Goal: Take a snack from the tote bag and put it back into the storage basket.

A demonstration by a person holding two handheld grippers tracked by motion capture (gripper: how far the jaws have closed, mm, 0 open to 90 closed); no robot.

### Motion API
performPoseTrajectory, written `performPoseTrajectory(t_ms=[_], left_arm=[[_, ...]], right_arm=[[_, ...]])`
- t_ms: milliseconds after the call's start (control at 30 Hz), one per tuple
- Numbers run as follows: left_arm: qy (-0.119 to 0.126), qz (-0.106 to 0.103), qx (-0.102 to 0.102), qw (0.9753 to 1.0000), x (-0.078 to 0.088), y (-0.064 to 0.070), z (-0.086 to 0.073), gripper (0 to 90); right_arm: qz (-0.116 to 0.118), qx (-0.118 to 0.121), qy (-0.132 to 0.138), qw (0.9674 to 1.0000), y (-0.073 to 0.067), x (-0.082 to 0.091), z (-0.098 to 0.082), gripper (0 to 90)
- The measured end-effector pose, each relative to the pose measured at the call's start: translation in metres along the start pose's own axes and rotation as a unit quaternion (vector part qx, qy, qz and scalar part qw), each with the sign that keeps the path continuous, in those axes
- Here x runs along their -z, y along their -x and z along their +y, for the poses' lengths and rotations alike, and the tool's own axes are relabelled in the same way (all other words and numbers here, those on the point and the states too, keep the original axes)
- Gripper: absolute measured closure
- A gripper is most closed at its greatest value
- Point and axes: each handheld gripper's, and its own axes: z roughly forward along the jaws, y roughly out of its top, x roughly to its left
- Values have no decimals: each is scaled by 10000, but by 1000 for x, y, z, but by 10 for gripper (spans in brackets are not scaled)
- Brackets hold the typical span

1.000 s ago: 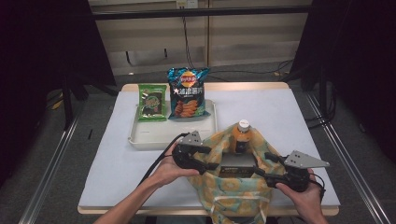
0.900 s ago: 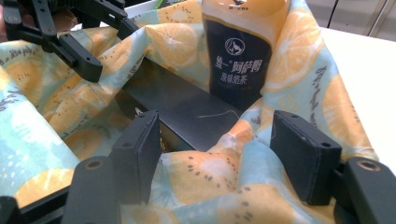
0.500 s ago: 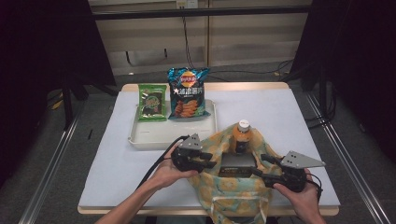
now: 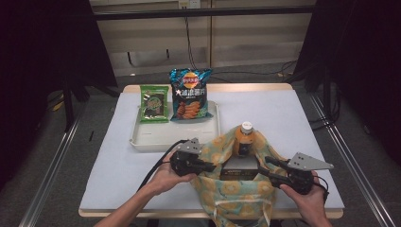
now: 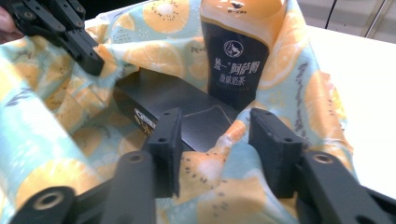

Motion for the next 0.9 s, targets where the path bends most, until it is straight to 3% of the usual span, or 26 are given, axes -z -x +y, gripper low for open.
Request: performPoseTrajectory(t_ms=[133,333,533,700,900], left_arm=[[16,224,101,9997,12,-7,-8,900],[-53,415,234,9989,21,-13,-21,900],[-188,710,375,9966,27,-23,-32,900],[-389,773,491,9950,16,-29,-47,900],[-225,602,545,9964,11,-29,-44,898]], right_arm=[[16,47,21,10000,0,1,0,568],[107,129,19,9999,-5,-2,0,489],[125,185,8,9997,-7,-3,0,450],[141,209,-60,9997,-9,-5,-1,380],[95,138,-90,9998,-6,-9,-1,285]])
